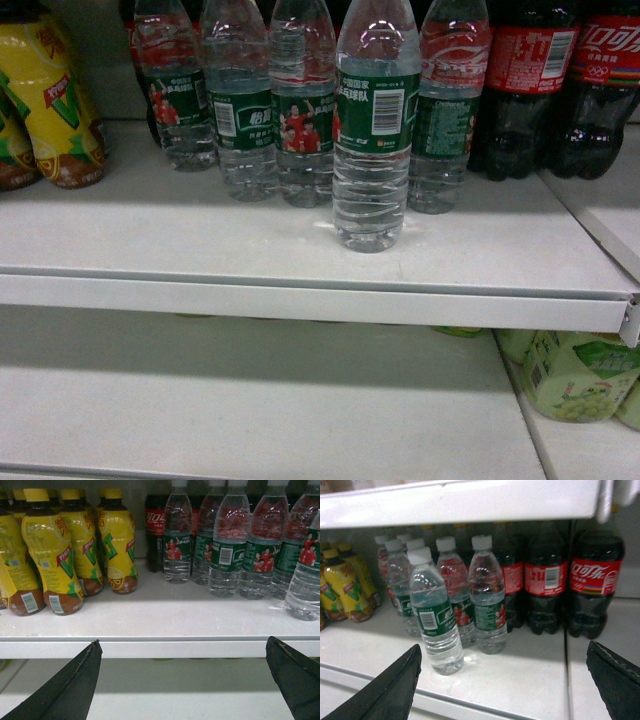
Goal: Move water from second to third shelf
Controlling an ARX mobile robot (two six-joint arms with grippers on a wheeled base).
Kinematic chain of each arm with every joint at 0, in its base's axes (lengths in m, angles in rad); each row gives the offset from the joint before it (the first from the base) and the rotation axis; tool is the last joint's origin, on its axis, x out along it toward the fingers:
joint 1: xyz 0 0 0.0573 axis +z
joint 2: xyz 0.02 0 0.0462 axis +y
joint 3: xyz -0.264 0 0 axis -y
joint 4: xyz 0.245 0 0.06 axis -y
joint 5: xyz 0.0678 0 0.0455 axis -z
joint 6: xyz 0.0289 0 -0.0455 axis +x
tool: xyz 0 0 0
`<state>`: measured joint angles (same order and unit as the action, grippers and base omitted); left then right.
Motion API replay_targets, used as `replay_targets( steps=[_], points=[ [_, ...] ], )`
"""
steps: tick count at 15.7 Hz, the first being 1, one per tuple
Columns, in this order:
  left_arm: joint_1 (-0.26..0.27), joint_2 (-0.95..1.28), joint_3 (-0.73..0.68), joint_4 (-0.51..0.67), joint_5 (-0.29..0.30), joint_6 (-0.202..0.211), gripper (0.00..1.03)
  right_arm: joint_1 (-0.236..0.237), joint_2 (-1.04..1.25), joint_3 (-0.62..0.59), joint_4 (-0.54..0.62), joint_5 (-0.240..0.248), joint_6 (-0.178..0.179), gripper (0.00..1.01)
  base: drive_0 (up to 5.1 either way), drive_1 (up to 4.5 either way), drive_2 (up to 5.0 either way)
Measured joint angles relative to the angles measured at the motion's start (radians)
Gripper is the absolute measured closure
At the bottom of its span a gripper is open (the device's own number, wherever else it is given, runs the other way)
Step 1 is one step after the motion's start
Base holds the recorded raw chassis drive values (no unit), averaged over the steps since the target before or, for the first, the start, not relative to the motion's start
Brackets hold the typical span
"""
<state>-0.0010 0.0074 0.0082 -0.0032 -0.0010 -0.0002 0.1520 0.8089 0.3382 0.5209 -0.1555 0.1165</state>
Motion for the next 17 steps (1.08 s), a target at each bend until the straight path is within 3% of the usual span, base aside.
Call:
replay_targets(
  steps=[2,5,9,12,17],
  points=[
    [0.000,0.000,0.000,0.000,0.000,0.000,0.05,0.105,0.160,-0.001,0.131,0.055,-0.024,0.03,0.0,0.00,0.0],
    [0.000,0.000,0.000,0.000,0.000,0.000,0.05,0.222,0.444,0.010,0.280,0.148,-0.050,0.03,0.0,0.00,0.0],
    [0.000,0.000,0.000,0.000,0.000,0.000,0.05,0.304,0.699,0.145,0.328,0.184,-0.056,0.03,0.0,0.00,0.0],
    [0.000,0.000,0.000,0.000,0.000,0.000,0.05,0.350,0.783,0.271,0.268,0.198,0.007,0.03,0.0,0.00,0.0],
    [0.000,0.000,0.000,0.000,0.000,0.000,0.05,0.372,0.863,0.402,0.218,0.239,0.068,0.03,0.0,0.00,0.0]
  ],
)
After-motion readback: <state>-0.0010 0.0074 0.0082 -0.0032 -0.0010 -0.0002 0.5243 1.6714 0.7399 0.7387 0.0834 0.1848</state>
